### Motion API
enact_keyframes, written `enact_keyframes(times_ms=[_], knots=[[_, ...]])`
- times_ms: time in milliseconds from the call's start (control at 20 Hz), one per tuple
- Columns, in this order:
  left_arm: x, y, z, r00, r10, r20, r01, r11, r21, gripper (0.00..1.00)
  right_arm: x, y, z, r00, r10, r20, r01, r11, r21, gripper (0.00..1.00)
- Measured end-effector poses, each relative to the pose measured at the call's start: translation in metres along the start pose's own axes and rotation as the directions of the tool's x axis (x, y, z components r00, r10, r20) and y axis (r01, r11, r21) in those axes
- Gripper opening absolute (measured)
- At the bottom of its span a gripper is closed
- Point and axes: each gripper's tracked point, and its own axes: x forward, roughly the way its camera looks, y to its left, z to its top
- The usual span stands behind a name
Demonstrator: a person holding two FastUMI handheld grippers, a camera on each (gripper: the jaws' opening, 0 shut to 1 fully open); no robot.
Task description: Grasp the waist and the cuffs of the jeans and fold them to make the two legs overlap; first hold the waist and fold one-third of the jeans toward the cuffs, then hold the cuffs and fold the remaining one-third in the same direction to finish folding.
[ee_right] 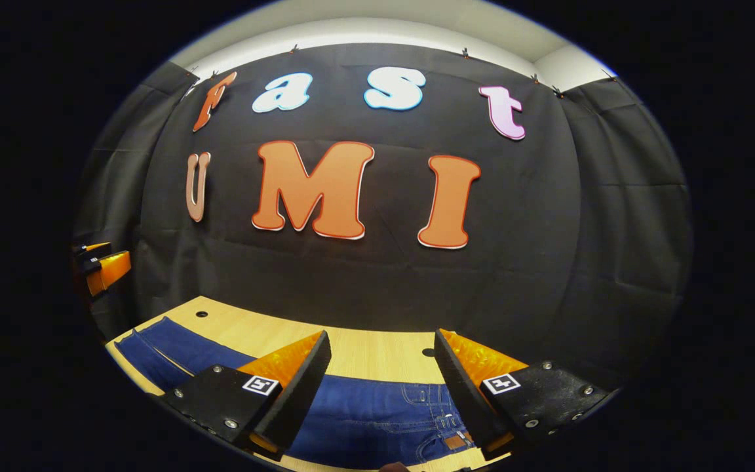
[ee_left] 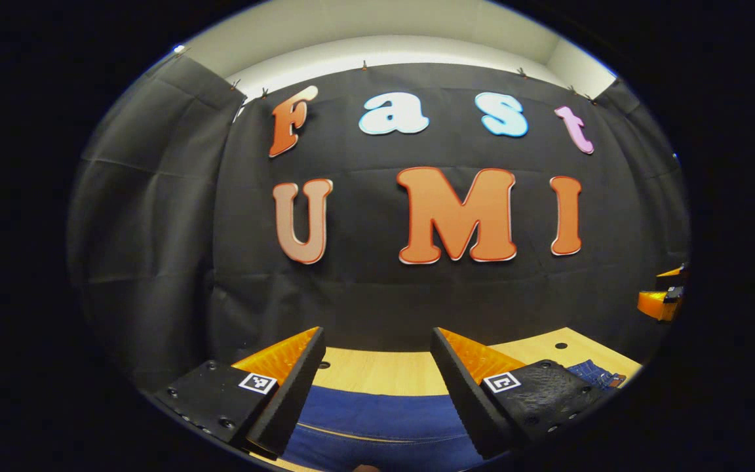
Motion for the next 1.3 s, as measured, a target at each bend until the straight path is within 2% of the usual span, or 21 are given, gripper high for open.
enact_keyframes(times_ms=[150, 350, 600, 700, 950, 1150, 1300], knots=[[-0.002, 0.025, -0.016, 0.997, 0.061, -0.051, -0.062, 0.998, -0.017, 1.00, 0.006, -0.009, -0.022, 0.998, 0.006, -0.057, -0.005, 1.000, 0.022, 0.97], [0.000, 0.059, -0.045, 0.986, 0.102, -0.133, -0.112, 0.991, -0.072, 0.99, 0.010, -0.023, -0.043, 0.994, -0.008, -0.113, 0.010, 1.000, 0.014, 0.98], [0.006, 0.111, -0.096, 0.948, 0.124, -0.292, -0.197, 0.952, -0.235, 0.97, 0.006, -0.030, -0.072, 0.976, -0.056, -0.213, 0.066, 0.997, 0.041, 0.97], [0.011, 0.134, -0.118, 0.933, 0.130, -0.336, -0.227, 0.936, -0.268, 0.98, 0.004, -0.032, -0.081, 0.967, -0.074, -0.246, 0.093, 0.993, 0.068, 0.98], [0.005, 0.186, -0.167, 0.880, 0.133, -0.456, -0.307, 0.892, -0.332, 0.98, -0.001, -0.038, -0.123, 0.916, -0.079, -0.392, 0.169, 0.965, 0.200, 0.98], [-0.007, 0.215, -0.206, 0.825, 0.119, -0.552, -0.373, 0.848, -0.376, 0.98, -0.001, -0.040, -0.160, 0.869, -0.052, -0.492, 0.230, 0.923, 0.309, 0.97], [-0.009, 0.234, -0.236, 0.784, 0.114, -0.610, -0.433, 0.806, -0.405, 0.98, -0.006, -0.046, -0.191, 0.819, -0.037, -0.573, 0.269, 0.906, 0.326, 0.97]])
